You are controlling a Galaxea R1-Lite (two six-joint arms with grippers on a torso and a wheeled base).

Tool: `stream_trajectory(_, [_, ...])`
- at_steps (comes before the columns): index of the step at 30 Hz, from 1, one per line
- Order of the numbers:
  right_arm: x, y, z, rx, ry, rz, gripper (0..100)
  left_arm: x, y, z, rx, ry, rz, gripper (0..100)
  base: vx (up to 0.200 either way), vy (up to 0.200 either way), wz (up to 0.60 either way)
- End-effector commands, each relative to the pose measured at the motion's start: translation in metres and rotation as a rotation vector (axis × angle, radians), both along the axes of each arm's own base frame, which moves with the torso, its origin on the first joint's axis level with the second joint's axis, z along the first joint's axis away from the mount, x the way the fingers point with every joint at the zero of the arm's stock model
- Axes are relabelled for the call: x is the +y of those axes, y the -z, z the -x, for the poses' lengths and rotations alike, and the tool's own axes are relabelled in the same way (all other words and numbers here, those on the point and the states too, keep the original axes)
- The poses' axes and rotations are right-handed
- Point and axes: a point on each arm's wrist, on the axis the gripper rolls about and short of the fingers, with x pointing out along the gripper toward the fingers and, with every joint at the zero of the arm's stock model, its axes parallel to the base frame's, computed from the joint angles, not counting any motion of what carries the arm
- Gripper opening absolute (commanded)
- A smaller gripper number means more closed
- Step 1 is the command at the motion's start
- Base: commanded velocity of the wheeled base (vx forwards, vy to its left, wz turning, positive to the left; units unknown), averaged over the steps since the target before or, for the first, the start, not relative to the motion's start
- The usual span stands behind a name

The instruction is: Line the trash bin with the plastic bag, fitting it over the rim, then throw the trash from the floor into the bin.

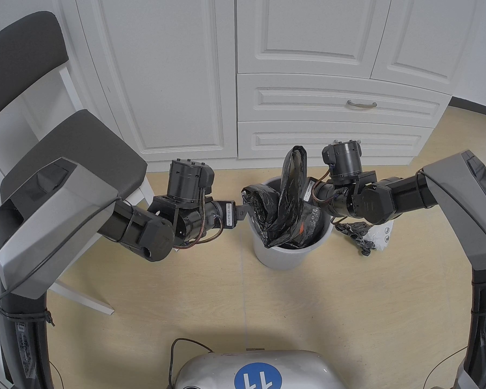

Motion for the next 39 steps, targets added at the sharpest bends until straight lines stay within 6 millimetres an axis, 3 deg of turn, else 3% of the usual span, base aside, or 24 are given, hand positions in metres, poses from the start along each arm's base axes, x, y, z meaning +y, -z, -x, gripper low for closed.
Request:
stream_trajectory(1, [-0.009,-0.019,0.008,-0.029,0.009,0.000,0,0.005,0.009,-0.004,0.007,-0.012,-0.002,100,0.000,0.000,0.00])
stream_trajectory(4, [-0.015,-0.037,0.017,-0.059,0.007,-0.002,0,0.006,0.008,-0.004,0.007,-0.014,-0.002,100,0.000,0.000,0.00])
stream_trajectory(7, [-0.018,-0.041,0.021,-0.065,0.007,-0.001,0,0.005,0.006,-0.003,0.004,-0.012,0.000,100,0.000,0.000,0.00])
stream_trajectory(8, [-0.018,-0.040,0.021,-0.065,0.006,0.000,100,0.005,0.006,-0.003,0.004,-0.012,0.000,100,0.000,0.000,0.00])
stream_trajectory(19, [0.005,0.009,0.002,-0.061,-0.029,0.018,100,0.005,0.018,-0.007,0.021,-0.017,-0.010,100,0.000,0.000,0.00])
stream_trajectory(39, [-0.001,0.035,-0.034,-0.074,0.057,-0.002,100,0.001,0.030,-0.016,0.012,-0.016,-0.002,100,0.000,0.000,0.00])
